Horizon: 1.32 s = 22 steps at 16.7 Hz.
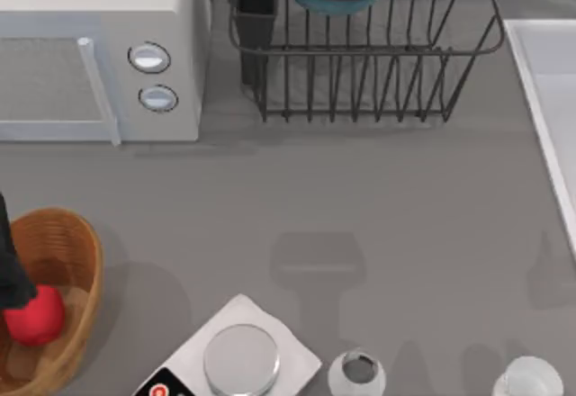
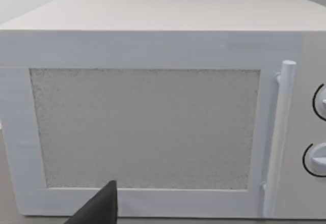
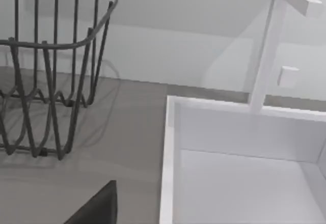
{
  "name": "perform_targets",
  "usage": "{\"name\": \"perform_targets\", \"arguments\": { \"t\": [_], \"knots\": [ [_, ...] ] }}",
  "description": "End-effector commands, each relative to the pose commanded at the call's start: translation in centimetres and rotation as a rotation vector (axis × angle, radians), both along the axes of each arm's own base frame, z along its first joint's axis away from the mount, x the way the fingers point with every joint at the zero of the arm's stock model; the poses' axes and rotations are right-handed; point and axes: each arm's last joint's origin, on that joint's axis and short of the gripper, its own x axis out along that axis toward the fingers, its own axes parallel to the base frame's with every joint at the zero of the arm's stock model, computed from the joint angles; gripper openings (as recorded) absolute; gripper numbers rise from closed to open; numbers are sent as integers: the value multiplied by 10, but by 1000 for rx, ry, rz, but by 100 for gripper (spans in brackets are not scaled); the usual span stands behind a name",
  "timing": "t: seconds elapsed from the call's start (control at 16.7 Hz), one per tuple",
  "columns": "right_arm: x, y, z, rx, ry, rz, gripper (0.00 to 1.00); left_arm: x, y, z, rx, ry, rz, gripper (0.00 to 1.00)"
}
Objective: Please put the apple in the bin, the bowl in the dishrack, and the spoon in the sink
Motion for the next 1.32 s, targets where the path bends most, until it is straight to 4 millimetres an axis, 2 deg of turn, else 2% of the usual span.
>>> {"name": "perform_targets", "arguments": {
  "t": [0.18,0.42,0.6,0.84,1.08,1.32],
  "knots": [
    [7,1,6,-181,166,44,100,0,0,0,0,0,0,100],
    [23,-1,-1,-494,532,188,100,0,0,0,0,0,0,100],
    [34,-6,-14,-719,858,398,100,0,0,0,0,0,0,100],
    [50,-17,-24,-926,1186,800,100,0,0,0,0,0,0,100],
    [72,-34,-20,-1041,1266,1185,100,0,0,0,0,0,0,100],
    [98,-54,0,-1163,1155,1372,100,0,0,0,0,0,0,100]
  ]
}}
